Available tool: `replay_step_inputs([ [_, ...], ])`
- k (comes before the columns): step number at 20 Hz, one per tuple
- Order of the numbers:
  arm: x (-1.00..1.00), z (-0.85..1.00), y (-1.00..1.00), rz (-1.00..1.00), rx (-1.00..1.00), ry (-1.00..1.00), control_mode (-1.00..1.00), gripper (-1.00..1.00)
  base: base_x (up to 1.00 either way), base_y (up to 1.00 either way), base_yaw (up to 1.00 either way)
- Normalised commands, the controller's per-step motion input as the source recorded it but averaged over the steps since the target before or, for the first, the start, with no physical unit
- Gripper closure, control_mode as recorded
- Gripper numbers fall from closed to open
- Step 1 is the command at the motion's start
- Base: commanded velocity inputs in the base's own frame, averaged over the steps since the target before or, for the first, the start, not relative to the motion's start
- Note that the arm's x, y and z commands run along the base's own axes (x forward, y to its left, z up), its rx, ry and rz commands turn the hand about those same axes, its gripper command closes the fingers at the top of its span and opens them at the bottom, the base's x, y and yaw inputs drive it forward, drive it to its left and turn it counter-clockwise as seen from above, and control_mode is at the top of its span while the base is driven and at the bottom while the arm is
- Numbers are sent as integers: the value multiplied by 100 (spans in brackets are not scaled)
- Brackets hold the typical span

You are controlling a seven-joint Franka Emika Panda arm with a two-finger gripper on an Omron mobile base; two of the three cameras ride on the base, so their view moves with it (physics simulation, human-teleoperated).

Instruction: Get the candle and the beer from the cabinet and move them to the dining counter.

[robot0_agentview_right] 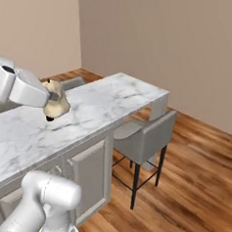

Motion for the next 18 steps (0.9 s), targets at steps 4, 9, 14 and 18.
replay_step_inputs([
  [4,0,0,0,0,0,0,100,100,-16,54,49],
  [9,0,0,0,0,0,0,100,100,-12,56,49],
  [14,0,0,0,0,0,0,100,100,-11,56,47],
  [18,0,0,0,0,0,0,100,100,-9,58,48],
])
